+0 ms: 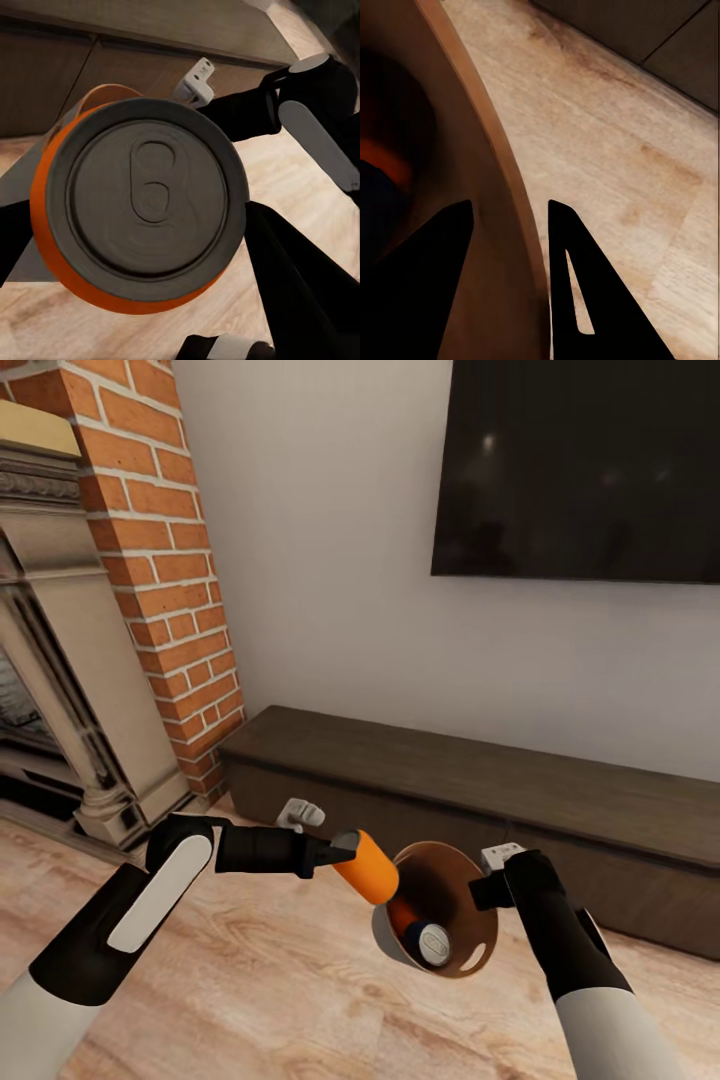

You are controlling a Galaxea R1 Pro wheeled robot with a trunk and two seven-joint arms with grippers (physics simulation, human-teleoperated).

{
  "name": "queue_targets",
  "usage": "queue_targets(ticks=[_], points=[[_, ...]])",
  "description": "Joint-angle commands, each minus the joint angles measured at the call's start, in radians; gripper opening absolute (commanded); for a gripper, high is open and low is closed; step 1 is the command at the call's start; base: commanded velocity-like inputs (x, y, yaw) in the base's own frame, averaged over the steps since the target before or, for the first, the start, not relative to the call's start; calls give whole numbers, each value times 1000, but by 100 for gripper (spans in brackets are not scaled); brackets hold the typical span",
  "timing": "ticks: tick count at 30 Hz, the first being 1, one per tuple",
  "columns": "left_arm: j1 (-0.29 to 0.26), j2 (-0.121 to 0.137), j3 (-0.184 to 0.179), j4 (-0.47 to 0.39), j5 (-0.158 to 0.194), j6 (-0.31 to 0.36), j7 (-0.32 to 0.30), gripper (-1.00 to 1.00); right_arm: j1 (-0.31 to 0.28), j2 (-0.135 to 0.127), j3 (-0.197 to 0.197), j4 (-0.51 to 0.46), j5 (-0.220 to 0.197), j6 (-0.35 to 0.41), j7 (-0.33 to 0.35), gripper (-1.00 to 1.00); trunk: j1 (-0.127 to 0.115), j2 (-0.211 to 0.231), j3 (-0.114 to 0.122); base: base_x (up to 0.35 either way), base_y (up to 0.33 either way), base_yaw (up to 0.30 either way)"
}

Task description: Put the three can of soda from the living room inside the tash can in the kitchen.

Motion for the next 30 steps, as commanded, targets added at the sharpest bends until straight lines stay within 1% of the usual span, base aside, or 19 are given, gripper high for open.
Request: queue_targets(ticks=[1,2,6,9,11,12,15,16,18,20,22,24,25,26,27,28,30], points=[[0,-2,0,0,1,0,-2,-100,0,1,0,0,-9,2,3,-100,-4,7,3,0,0,0],[-1,-3,-1,0,11,0,-2,-100,0,2,0,0,-9,2,3,-100,-8,14,6,0,0,0],[-2,0,-1,-1,25,0,-2,-100,-1,3,0,4,-9,2,2,-100,-23,42,19,0,0,0],[-3,6,-1,-2,49,0,-9,-100,-1,4,0,8,-9,2,2,-100,-35,63,28,0,0,0],[-3,6,-1,-2,55,0,-12,-100,-1,5,1,9,-9,2,2,-100,-42,77,35,0,0,0],[-3,4,0,-1,57,0,-13,-100,-1,9,1,9,-9,2,2,-100,-42,77,35,0,0,0],[-1,0,-1,0,57,0,-13,-100,-1,27,1,9,-6,2,0,-100,-42,77,35,0,0,0],[-1,-3,-1,1,54,0,-11,-100,-1,43,3,9,-5,2,-11,-100,-42,77,35,0,0,0],[-2,-8,-1,2,50,0,-8,-100,-1,65,16,9,-5,2,-45,-100,-42,77,35,0,0,0],[-2,-16,-2,4,48,0,-4,-100,-1,77,29,8,-6,2,-64,-100,-42,77,35,0,0,0],[-2,-29,-2,7,45,0,7,-100,-1,84,38,8,-6,2,-74,-100,-42,77,35,0,0,0],[-2,-54,-3,9,43,0,42,-100,-1,90,47,8,-6,2,-81,-100,-42,77,35,0,0,0],[-2,-62,-7,9,42,0,54,-100,-1,91,50,8,-6,2,-82,-100,-42,77,35,0,0,0],[-2,-78,-22,10,41,0,79,-100,-1,94,56,7,-6,2,-83,-100,-42,77,35,0,0,0],[-2,-91,-50,12,41,0,108,-100,-1,97,62,7,-5,2,-84,-100,-42,77,35,0,0,0],[-2,-98,-66,13,40,0,125,-100,-1,98,65,7,-5,2,-84,-100,-42,77,35,0,0,0],[-2,-130,-125,19,40,0,194,-100,-1,101,71,7,-5,2,-85,-100,-42,77,35,0,0,0]])
